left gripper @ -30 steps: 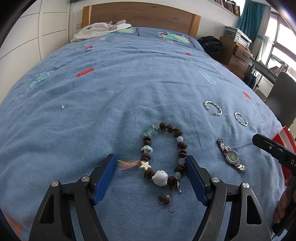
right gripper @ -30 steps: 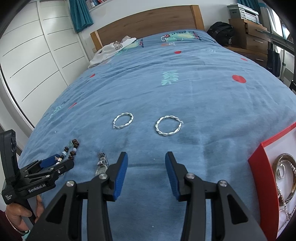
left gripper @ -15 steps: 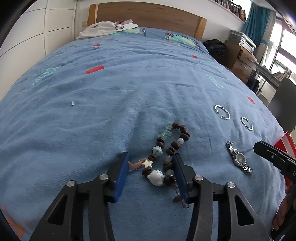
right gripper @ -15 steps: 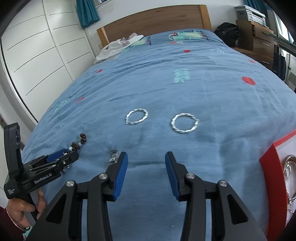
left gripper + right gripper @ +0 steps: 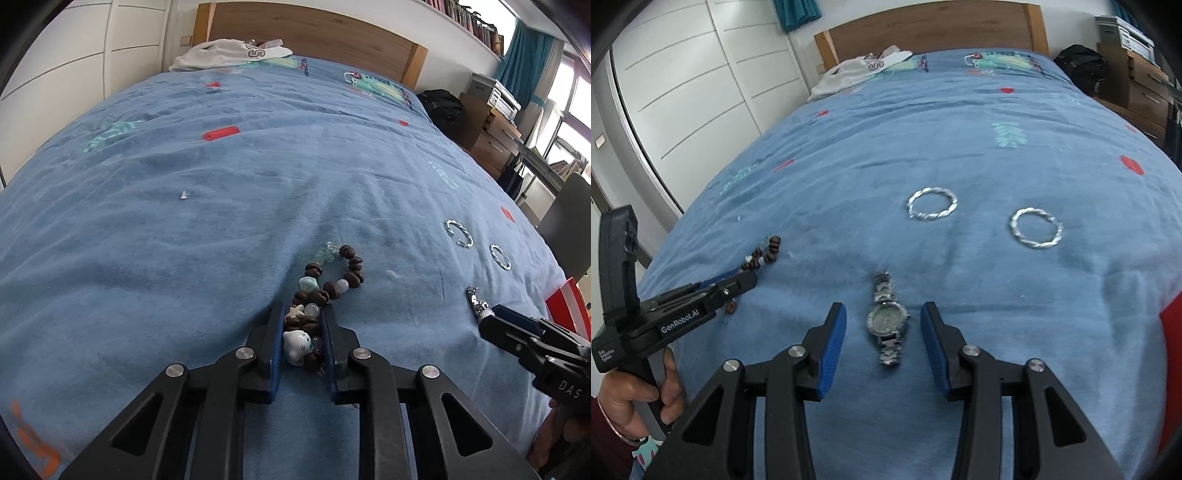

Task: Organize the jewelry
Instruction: 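Close the left tool on the wooden bead bracelet while the right tool grasps the silver watch, then carry the bead bracelet and silver watch over the red box, then open the left tool to drop the bracelet while the right tool releases the watch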

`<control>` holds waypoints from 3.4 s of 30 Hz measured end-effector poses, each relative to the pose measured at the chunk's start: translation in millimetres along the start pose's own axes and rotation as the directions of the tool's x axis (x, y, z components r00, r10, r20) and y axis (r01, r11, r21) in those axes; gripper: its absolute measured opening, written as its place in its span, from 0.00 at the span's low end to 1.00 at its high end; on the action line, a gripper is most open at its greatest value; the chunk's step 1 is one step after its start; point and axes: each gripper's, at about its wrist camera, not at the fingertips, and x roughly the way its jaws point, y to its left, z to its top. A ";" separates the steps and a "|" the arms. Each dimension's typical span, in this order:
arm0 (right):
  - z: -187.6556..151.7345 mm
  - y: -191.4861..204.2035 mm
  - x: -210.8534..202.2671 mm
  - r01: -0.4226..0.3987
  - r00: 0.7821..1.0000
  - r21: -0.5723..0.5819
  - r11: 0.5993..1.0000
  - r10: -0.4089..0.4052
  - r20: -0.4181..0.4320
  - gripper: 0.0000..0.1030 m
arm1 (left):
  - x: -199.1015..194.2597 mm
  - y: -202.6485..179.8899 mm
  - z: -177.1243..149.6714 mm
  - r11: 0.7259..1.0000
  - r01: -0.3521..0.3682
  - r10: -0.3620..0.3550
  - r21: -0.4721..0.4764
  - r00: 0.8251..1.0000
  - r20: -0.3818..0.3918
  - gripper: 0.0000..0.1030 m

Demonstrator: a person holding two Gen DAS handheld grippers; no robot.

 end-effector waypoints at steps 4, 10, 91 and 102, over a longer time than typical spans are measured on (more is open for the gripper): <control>0.3 3.2 5.0 0.005 1.000 -0.013 1.000 -0.005 -0.016 0.39 | -2.8 2.4 -1.4 1.000 0.000 0.000 -0.002 1.000 0.003 0.18; 0.4 4.7 9.3 0.032 0.999 -0.026 0.999 -0.033 -0.036 0.23 | -6.9 3.2 -1.8 1.000 -0.002 0.002 -0.002 1.000 0.001 0.17; -53.2 -289.8 -172.8 0.207 0.971 -0.110 0.972 -0.218 -0.102 0.24 | 74.0 -424.1 -18.2 0.843 0.378 -0.263 0.382 0.911 -0.319 0.14; -55.9 -289.1 -179.6 0.219 0.969 -0.113 0.969 -0.229 -0.087 0.24 | 63.4 -420.0 -16.6 0.841 0.377 -0.273 0.389 0.915 -0.296 0.29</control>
